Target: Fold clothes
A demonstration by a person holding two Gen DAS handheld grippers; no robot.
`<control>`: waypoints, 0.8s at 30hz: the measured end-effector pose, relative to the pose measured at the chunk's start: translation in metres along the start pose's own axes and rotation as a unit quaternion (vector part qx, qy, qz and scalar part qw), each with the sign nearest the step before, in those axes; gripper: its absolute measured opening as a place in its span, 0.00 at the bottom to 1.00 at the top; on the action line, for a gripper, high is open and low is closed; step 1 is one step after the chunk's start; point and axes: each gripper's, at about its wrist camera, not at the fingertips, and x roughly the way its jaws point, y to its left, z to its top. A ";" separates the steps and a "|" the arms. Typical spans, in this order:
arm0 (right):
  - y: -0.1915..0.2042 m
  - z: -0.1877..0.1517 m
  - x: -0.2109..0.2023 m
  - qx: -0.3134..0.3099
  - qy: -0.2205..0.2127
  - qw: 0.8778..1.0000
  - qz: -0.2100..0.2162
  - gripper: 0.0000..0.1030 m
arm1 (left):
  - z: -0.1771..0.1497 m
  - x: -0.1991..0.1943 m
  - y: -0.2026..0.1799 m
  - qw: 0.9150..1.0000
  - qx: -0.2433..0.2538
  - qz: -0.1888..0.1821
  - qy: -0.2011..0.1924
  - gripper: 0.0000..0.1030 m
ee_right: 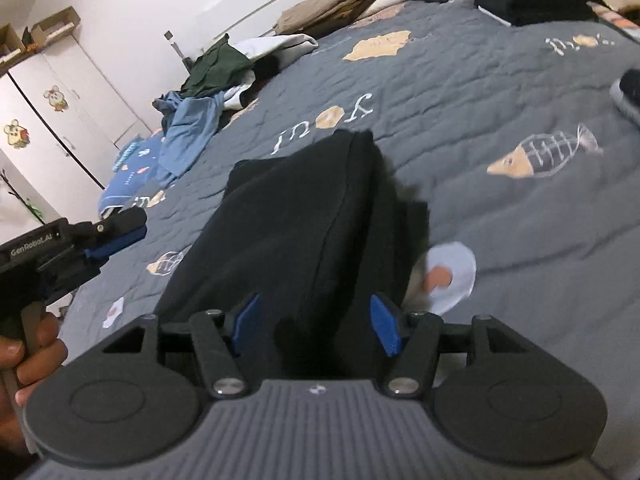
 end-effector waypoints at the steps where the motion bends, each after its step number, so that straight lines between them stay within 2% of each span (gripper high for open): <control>1: 0.001 -0.004 -0.001 0.000 -0.001 1.000 0.001 0.58 | -0.003 -0.003 0.000 1.000 0.003 0.002 -0.001 0.24; 2: 0.003 -0.007 -0.003 -0.002 -0.004 1.000 0.002 0.58 | -0.006 -0.007 -0.001 1.000 0.005 0.003 -0.001 0.24; 4: 0.005 -0.013 -0.005 0.000 -0.013 1.000 0.006 0.51 | -0.015 -0.013 0.000 1.000 0.008 0.009 0.003 0.24; 6: 0.002 -0.017 -0.003 0.019 -0.007 1.000 0.014 0.17 | -0.023 -0.019 0.005 1.000 0.006 0.018 0.009 0.24; 8: -0.003 -0.020 0.001 0.034 0.004 0.999 0.011 0.15 | -0.028 -0.025 0.009 1.000 0.003 0.024 0.010 0.24; 9: -0.005 -0.021 0.002 0.037 0.006 0.999 0.004 0.10 | -0.030 -0.028 0.010 1.000 0.002 0.028 0.010 0.24; 11: -0.006 -0.024 -0.006 0.035 -0.014 0.999 -0.008 0.08 | -0.034 -0.035 0.014 0.999 -0.002 0.033 0.009 0.24; 13: -0.002 -0.024 -0.017 0.016 -0.036 0.999 -0.032 0.00 | -0.036 -0.041 0.018 0.999 -0.007 0.038 0.006 0.24; 15: 0.002 -0.025 -0.024 -0.025 -0.049 0.995 -0.080 0.00 | -0.039 -0.045 0.022 0.999 -0.012 0.043 0.007 0.25; 18: -0.011 -0.027 -0.025 -0.004 -0.027 0.998 -0.054 0.03 | -0.044 -0.047 0.022 0.998 -0.009 0.054 0.012 0.25; 21: 0.006 -0.031 -0.034 -0.058 -0.048 0.995 -0.060 0.07 | -0.048 -0.049 0.021 0.998 -0.001 0.066 0.015 0.31; 22: 0.012 -0.033 -0.037 -0.078 -0.053 0.994 -0.063 0.10 | -0.049 -0.049 0.019 0.997 0.007 0.075 0.016 0.39; 23: 0.018 -0.035 -0.039 -0.092 -0.056 0.992 -0.066 0.19 | -0.051 -0.050 0.017 0.996 0.017 0.083 0.015 0.45; 24: 0.022 -0.037 -0.040 -0.104 -0.059 0.990 -0.067 0.32 | -0.052 -0.051 0.015 0.995 0.026 0.091 0.013 0.46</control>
